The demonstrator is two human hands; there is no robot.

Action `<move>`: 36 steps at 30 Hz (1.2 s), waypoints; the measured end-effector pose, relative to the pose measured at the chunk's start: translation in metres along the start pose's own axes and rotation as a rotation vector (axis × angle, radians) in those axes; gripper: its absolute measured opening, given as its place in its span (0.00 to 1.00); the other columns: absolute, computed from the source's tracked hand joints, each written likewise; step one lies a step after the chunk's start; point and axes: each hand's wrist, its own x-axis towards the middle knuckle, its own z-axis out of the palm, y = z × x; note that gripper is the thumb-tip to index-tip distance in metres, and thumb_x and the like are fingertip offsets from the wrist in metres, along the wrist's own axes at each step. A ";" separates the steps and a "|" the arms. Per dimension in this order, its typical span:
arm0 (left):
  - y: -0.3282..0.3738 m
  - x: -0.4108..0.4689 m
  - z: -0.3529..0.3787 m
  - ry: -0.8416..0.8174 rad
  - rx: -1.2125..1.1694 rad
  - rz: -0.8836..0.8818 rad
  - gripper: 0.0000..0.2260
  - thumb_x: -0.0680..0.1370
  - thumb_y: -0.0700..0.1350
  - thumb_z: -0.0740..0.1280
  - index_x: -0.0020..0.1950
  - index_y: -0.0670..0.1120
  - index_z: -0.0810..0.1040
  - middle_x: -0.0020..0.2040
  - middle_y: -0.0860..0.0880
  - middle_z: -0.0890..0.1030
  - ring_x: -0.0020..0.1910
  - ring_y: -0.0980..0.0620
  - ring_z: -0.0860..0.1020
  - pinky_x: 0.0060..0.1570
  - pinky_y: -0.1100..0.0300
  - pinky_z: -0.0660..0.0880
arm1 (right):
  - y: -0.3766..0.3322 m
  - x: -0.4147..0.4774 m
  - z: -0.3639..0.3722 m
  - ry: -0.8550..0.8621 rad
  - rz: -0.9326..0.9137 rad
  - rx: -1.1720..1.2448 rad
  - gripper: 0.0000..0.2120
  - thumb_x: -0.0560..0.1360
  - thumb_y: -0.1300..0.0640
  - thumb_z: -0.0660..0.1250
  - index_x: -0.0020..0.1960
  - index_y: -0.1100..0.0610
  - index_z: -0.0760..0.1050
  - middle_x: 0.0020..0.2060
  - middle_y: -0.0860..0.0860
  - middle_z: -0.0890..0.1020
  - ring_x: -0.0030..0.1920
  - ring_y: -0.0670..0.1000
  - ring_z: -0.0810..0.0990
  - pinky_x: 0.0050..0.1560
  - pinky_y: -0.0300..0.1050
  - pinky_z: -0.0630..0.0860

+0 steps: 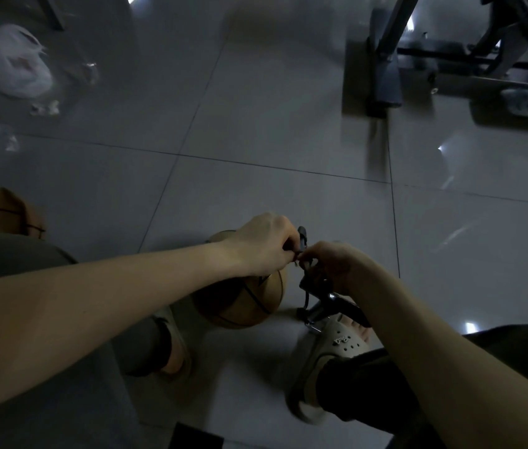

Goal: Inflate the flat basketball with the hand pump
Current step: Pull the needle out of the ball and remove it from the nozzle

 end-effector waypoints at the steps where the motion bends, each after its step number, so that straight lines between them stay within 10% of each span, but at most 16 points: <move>1: 0.000 0.000 0.001 -0.004 0.017 0.007 0.06 0.77 0.42 0.68 0.48 0.46 0.86 0.43 0.50 0.84 0.42 0.54 0.80 0.39 0.67 0.73 | 0.000 0.001 -0.001 0.015 -0.012 0.015 0.08 0.79 0.60 0.64 0.40 0.60 0.73 0.30 0.52 0.69 0.28 0.46 0.64 0.30 0.38 0.61; 17: -0.001 -0.005 0.028 0.227 -0.100 -0.112 0.06 0.77 0.44 0.71 0.43 0.45 0.86 0.40 0.49 0.84 0.40 0.55 0.79 0.32 0.75 0.63 | -0.008 0.005 -0.001 0.110 -0.037 0.146 0.12 0.80 0.65 0.60 0.37 0.61 0.69 0.26 0.52 0.64 0.24 0.47 0.60 0.24 0.38 0.58; 26: -0.012 0.001 0.042 0.215 0.242 0.270 0.07 0.73 0.33 0.70 0.36 0.40 0.76 0.33 0.44 0.74 0.29 0.47 0.72 0.27 0.58 0.66 | -0.005 0.003 0.004 0.199 -0.073 0.300 0.14 0.81 0.66 0.59 0.36 0.63 0.71 0.27 0.54 0.66 0.26 0.49 0.63 0.28 0.41 0.62; 36: 0.003 0.009 0.039 0.038 -0.870 -0.694 0.03 0.77 0.37 0.71 0.45 0.37 0.83 0.38 0.39 0.85 0.37 0.44 0.85 0.40 0.51 0.84 | -0.005 0.004 0.005 0.140 -0.027 0.383 0.13 0.82 0.64 0.57 0.39 0.62 0.73 0.30 0.54 0.68 0.29 0.50 0.67 0.32 0.42 0.66</move>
